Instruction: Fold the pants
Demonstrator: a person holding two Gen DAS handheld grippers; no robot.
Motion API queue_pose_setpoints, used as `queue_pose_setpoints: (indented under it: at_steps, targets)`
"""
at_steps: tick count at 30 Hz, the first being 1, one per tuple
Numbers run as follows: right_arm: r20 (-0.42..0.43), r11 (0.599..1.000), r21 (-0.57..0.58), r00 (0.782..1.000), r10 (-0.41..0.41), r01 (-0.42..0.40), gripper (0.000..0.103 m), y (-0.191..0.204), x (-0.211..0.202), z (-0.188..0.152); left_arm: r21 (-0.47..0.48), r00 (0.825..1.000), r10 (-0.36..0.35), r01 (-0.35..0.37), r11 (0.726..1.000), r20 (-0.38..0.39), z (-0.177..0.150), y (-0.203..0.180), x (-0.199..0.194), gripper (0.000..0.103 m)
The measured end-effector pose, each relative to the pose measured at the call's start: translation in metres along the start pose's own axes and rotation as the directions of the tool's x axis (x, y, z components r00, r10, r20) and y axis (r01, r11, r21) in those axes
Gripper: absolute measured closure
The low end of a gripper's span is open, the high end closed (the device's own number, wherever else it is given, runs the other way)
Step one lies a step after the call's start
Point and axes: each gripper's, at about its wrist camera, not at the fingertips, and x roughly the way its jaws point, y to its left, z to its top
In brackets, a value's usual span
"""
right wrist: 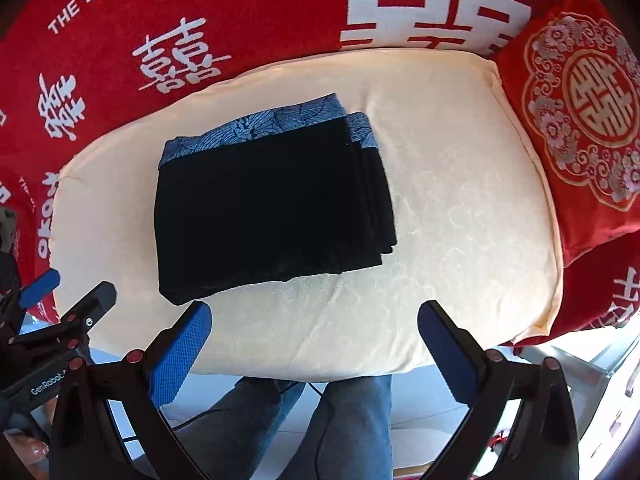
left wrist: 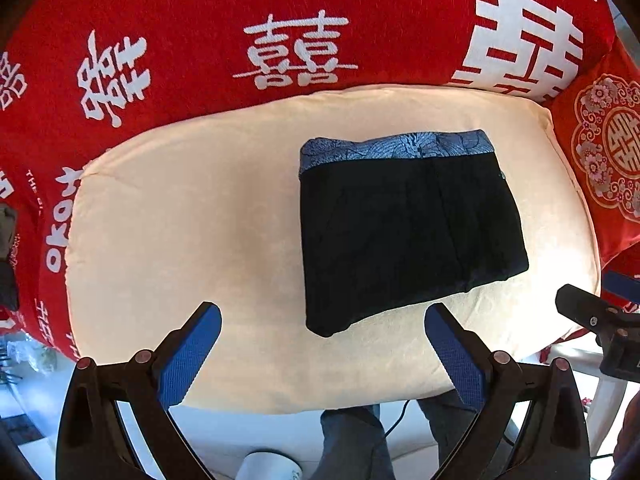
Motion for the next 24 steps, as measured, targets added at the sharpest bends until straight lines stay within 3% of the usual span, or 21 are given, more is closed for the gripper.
queue_pose_setpoints:
  at_steps: [24]
  targets:
    - [-0.004,0.993,-0.115,1.000,-0.004,0.003,0.000,-0.020,-0.009,0.001,-0.012,0.998,0.057,-0.057,0.998,-0.033,-0.011,-0.041,-0.009,0.001]
